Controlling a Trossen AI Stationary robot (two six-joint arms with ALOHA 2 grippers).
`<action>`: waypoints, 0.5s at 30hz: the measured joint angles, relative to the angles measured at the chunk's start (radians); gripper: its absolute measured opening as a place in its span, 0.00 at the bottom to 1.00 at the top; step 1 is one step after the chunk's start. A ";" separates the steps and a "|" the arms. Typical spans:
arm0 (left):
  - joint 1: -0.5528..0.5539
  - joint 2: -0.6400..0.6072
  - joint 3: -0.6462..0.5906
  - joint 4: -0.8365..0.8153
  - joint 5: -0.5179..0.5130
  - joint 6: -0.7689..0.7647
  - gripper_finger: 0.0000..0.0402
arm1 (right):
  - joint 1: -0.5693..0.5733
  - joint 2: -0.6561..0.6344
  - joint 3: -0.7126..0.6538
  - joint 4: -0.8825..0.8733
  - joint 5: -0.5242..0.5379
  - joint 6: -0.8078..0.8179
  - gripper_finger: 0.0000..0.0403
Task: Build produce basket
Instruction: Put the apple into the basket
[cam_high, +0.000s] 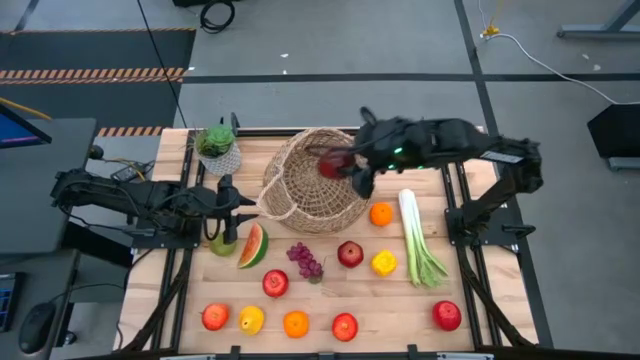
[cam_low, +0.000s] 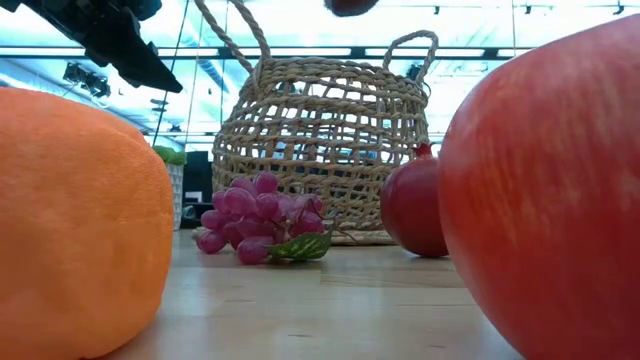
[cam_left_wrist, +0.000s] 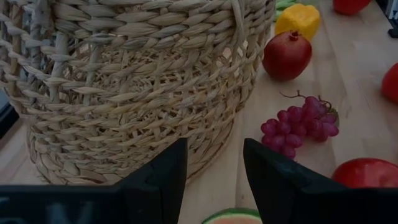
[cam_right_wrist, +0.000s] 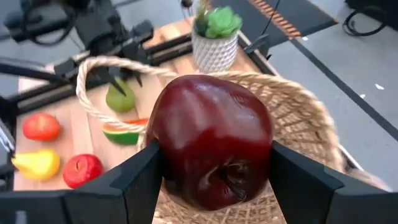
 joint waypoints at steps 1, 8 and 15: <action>0.000 0.000 0.000 0.000 0.000 0.000 0.41 | 0.001 0.016 0.000 0.000 0.000 0.000 0.66; 0.000 0.000 0.000 0.000 0.000 0.000 0.41 | 0.002 0.111 0.000 -0.002 0.009 -0.047 0.73; 0.000 0.000 0.000 -0.035 0.000 0.000 0.41 | -0.008 0.150 -0.001 -0.002 0.142 -0.078 0.86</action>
